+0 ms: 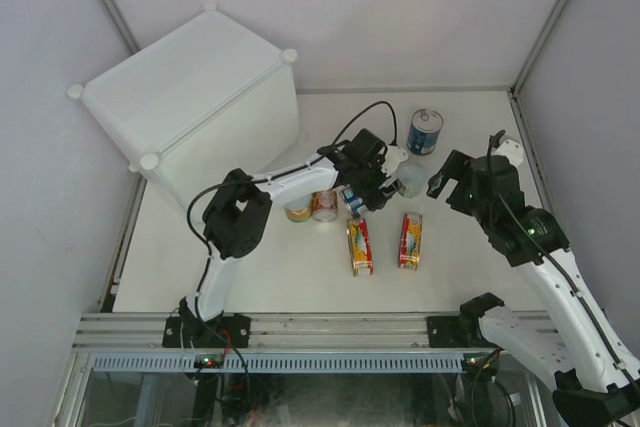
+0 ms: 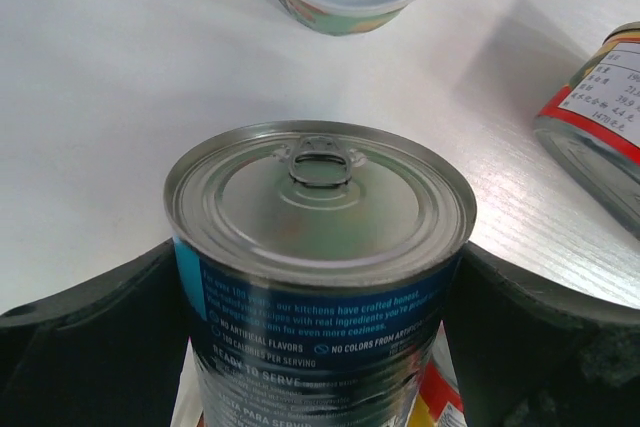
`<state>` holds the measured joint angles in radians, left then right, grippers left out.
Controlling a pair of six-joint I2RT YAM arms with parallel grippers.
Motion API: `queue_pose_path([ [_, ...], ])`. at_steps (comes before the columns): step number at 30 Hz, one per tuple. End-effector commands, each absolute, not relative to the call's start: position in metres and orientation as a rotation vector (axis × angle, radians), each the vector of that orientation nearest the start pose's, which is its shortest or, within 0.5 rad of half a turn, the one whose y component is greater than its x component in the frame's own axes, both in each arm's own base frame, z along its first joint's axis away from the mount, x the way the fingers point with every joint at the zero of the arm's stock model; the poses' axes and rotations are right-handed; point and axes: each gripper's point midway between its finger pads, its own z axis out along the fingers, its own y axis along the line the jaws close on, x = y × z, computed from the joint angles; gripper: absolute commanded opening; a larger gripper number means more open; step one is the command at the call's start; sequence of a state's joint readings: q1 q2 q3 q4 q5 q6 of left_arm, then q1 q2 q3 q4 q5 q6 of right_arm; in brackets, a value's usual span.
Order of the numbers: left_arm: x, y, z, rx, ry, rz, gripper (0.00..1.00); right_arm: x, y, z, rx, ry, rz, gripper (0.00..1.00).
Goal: Place and organize the canned foods onto the counter
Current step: Pick up the canned food from the center of the board.
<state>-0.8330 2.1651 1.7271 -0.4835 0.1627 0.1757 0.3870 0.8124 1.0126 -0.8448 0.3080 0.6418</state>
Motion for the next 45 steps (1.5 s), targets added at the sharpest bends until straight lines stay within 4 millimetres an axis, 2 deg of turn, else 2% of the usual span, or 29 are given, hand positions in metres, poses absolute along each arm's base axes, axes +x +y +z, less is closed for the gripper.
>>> queue_pose_path([
  [1, 0.362, -0.421, 0.157, 1.123, 1.969, -0.551, 0.0, 0.245, 0.064, 0.251, 0.448, 2.076, 0.268, 0.91],
  [6, 0.363, -0.414, 0.166, 1.097, 1.959, -0.54, 0.0, 0.244, 0.064, 0.252, 0.458, 2.067, 0.279, 0.91],
  [16, 0.364, -0.406, 0.172, 1.073, 1.952, -0.509, 0.0, 0.24, 0.062, 0.253, 0.476, 2.054, 0.295, 0.91],
  [33, 0.374, -0.387, 0.218, 0.94, 1.855, -0.425, 0.0, 0.239, 0.061, 0.261, 0.475, 2.029, 0.305, 0.91],
  [45, 0.375, -0.362, 0.268, 0.814, 1.772, -0.362, 0.0, 0.242, 0.058, 0.265, 0.474, 2.006, 0.294, 0.91],
])
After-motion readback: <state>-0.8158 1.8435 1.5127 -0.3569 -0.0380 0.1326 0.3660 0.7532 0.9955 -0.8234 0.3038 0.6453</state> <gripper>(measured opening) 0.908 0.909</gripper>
